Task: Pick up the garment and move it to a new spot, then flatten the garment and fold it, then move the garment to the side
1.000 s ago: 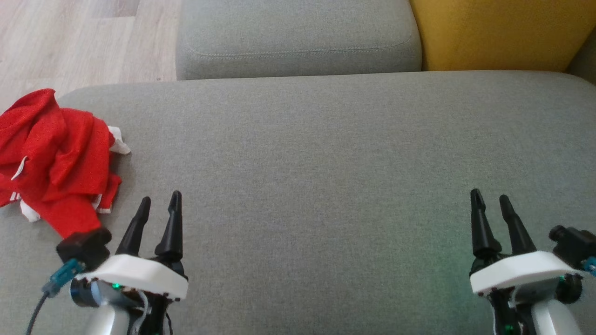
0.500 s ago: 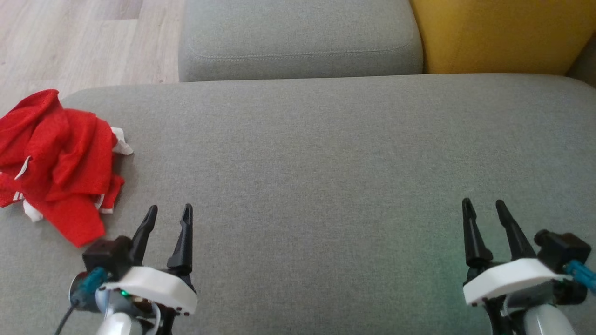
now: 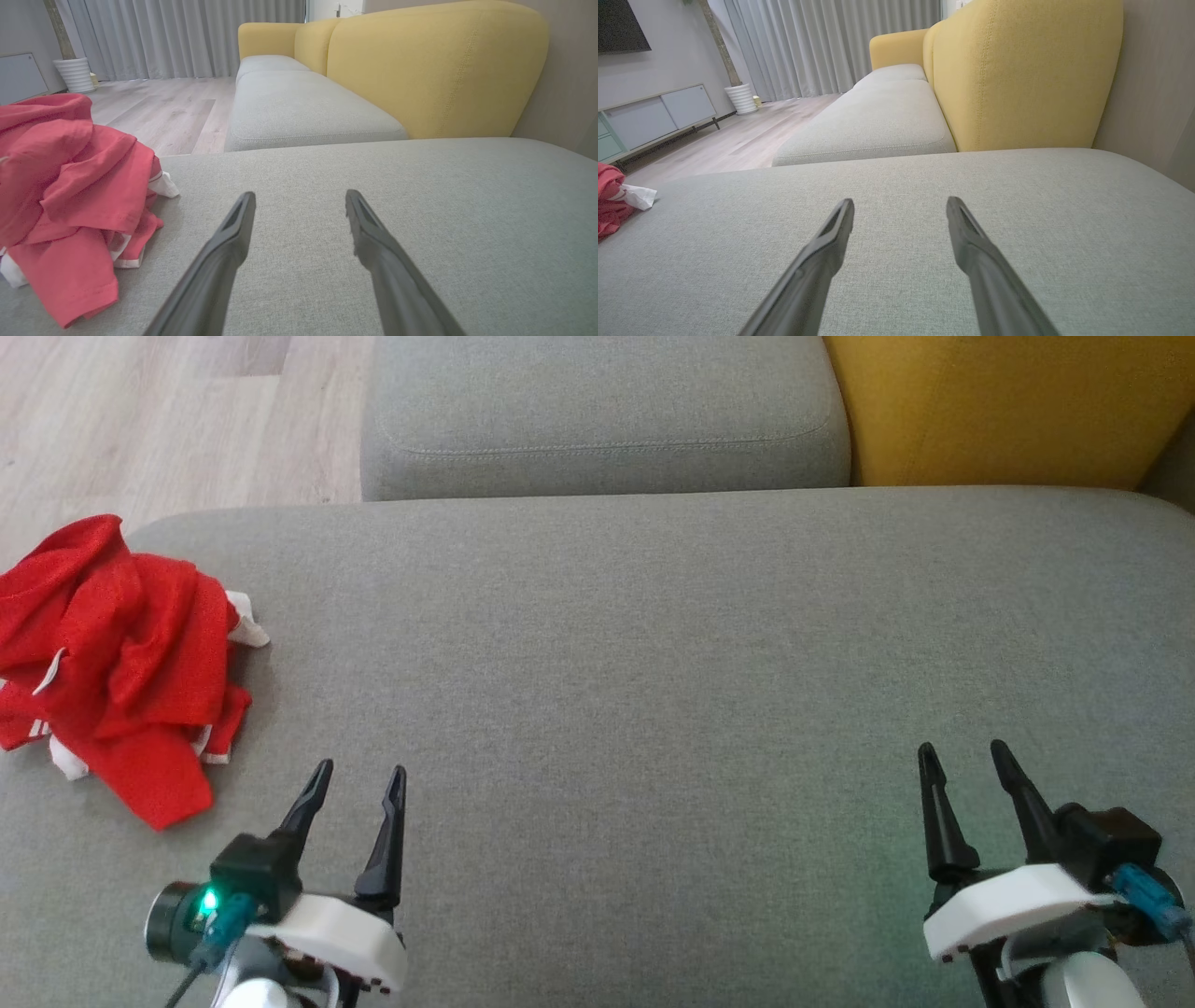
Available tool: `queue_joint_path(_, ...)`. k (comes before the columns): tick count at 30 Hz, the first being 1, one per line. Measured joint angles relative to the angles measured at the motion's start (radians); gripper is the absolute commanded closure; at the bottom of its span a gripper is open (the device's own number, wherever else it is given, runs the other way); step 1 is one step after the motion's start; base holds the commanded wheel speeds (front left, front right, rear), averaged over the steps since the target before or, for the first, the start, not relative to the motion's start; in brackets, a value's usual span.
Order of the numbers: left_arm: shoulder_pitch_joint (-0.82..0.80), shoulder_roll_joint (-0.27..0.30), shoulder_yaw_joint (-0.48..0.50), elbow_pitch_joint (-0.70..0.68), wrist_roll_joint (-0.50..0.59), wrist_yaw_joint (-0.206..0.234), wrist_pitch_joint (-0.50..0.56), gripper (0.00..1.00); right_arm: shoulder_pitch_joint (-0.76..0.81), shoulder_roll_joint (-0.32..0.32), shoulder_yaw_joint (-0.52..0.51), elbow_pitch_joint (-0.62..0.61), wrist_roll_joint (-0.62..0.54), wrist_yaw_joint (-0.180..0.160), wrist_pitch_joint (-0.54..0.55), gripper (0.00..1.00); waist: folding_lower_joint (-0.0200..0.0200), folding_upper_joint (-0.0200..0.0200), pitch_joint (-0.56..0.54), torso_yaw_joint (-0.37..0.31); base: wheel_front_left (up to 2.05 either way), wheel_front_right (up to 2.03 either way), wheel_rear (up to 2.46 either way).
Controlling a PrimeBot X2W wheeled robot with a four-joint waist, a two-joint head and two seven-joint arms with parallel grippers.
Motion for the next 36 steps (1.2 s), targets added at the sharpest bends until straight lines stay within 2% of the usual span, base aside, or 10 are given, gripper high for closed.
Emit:
queue_joint_path(17,0.003,0.0,-0.005,0.008,0.122,0.007,-0.044,0.0,0.025,0.0,-0.017,-0.006,-0.067,0.0,-0.03,0.0,0.0,0.0,-0.002,0.006,0.0,0.0,0.0)
queue_joint_path(36,0.002,-0.036,0.039,0.037,0.121,-0.015,-0.044,0.0,0.025,0.001,-0.024,-0.005,-0.057,0.0,-0.032,0.0,0.0,0.0,0.009,0.031,0.0,0.0,0.0)
